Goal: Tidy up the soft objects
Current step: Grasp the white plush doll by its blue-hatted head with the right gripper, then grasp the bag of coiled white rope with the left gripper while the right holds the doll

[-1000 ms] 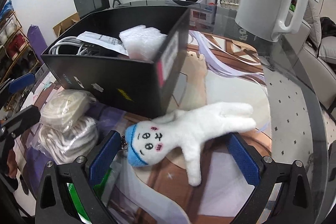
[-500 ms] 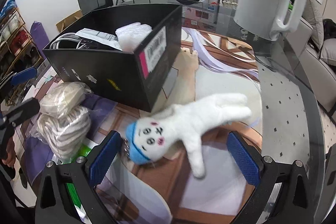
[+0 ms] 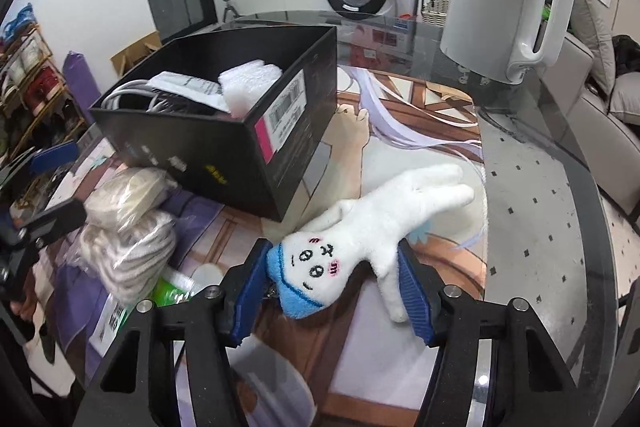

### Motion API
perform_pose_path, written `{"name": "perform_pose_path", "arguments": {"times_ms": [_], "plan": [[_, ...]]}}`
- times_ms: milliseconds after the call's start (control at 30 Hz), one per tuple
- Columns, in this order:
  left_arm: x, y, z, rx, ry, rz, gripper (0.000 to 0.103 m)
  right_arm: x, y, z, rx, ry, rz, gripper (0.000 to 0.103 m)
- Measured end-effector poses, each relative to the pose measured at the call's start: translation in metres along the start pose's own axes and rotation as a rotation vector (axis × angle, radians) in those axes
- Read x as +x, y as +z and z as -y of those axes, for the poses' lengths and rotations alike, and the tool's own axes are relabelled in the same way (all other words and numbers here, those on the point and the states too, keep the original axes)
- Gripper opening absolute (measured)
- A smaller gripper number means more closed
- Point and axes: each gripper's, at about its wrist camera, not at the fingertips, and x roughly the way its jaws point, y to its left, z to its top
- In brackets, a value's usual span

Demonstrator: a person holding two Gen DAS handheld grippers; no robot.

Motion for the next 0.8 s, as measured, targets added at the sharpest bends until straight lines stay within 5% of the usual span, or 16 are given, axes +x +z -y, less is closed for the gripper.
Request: {"name": "perform_pose_path", "arguments": {"times_ms": [800], "plan": [[0.028,0.012,0.013,-0.111,-0.127,-0.093,0.103,-0.054,-0.014,0.001,-0.002,0.081,0.169,0.059]]}}
